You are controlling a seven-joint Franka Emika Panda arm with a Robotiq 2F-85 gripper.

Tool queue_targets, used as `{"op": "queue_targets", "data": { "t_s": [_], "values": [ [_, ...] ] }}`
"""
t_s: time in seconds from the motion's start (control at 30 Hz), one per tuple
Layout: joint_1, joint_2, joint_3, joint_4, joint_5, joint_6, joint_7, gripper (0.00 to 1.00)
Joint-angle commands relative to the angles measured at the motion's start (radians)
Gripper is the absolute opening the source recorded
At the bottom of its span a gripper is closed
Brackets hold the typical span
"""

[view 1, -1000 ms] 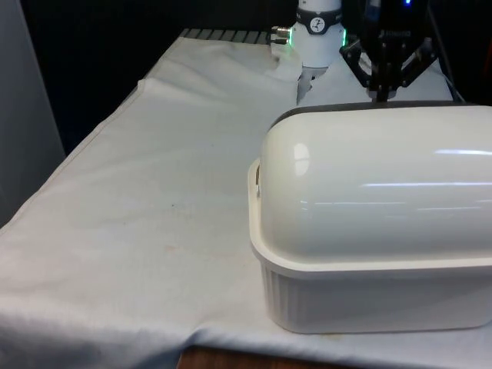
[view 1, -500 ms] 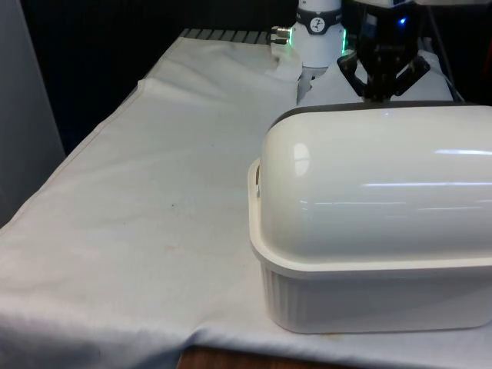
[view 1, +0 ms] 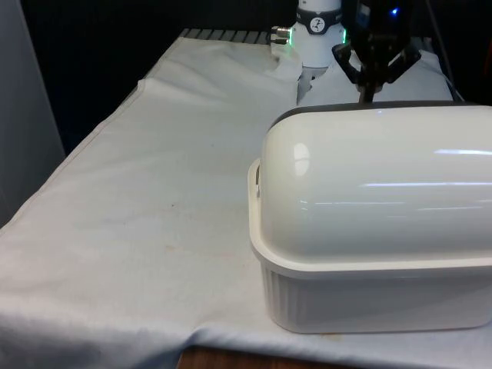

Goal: Open the lid, then close it.

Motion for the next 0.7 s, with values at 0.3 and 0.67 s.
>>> {"op": "queue_targets", "data": {
  "t_s": [0.3,0.67],
  "values": [
    [-0.001,-0.072,-0.003,-0.086,-0.008,0.031,0.003,0.0],
    [-0.001,-0.088,-0.002,-0.109,-0.005,0.033,0.005,0.11]
  ]
}}
